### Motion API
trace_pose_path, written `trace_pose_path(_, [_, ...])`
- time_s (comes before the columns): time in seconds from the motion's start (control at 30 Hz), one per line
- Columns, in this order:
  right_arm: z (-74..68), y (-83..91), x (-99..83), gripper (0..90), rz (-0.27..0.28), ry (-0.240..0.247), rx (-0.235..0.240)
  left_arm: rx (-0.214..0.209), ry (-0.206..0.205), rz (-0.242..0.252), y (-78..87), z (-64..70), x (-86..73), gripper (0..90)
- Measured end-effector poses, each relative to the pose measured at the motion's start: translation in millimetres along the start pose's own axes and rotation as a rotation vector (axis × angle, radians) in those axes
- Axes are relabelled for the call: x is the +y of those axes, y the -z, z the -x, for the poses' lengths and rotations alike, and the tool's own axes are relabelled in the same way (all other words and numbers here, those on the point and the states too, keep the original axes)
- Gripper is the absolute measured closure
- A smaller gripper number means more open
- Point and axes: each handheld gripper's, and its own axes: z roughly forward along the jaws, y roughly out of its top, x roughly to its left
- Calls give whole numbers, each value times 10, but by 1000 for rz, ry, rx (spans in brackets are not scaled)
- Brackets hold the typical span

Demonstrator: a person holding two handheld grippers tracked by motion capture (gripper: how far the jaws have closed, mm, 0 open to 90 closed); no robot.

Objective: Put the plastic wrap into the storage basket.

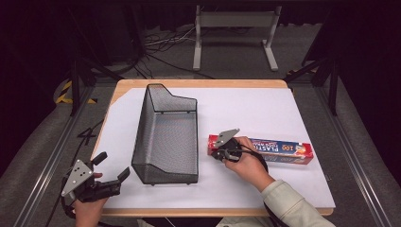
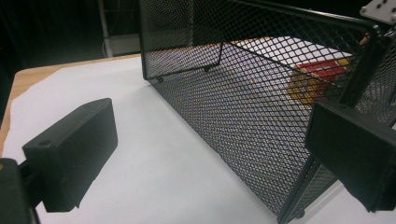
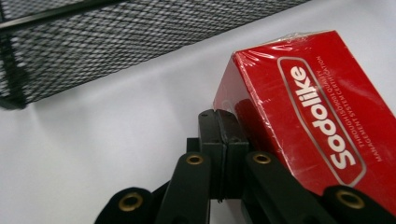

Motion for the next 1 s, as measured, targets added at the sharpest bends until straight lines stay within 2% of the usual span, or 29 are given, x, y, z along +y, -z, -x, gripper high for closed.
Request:
trace_pose_path(0.23, [131,-58,65,900,-14,-27,-48,0,12,5,0,-12,-7,34])
trace_pose_path(0.5, [371,-79,67,900,-19,-81,-122,-5,10,1,-19,-8,-6,35])
trace_pose_path(0.67, [434,-53,45,898,-11,-110,-112,-9,6,1,-31,-11,-4,34])
trace_pose_path(0.7, [422,-23,36,873,-4,-107,-105,-9,7,1,-32,-11,-5,35])
trace_pose_path(0.83, [372,200,-35,900,55,-139,-54,-10,7,0,-41,-7,-5,36])
trace_pose_path(0.93, [377,407,-114,900,93,-153,-52,-11,8,-1,-59,-6,-1,36])
trace_pose_path(0.97, [377,407,-114,900,93,-153,-52,-11,8,-1,-59,-6,-1,36])
trace_pose_path(1.0, [418,587,-193,900,123,-166,-61,-11,6,-3,-68,-3,0,36])
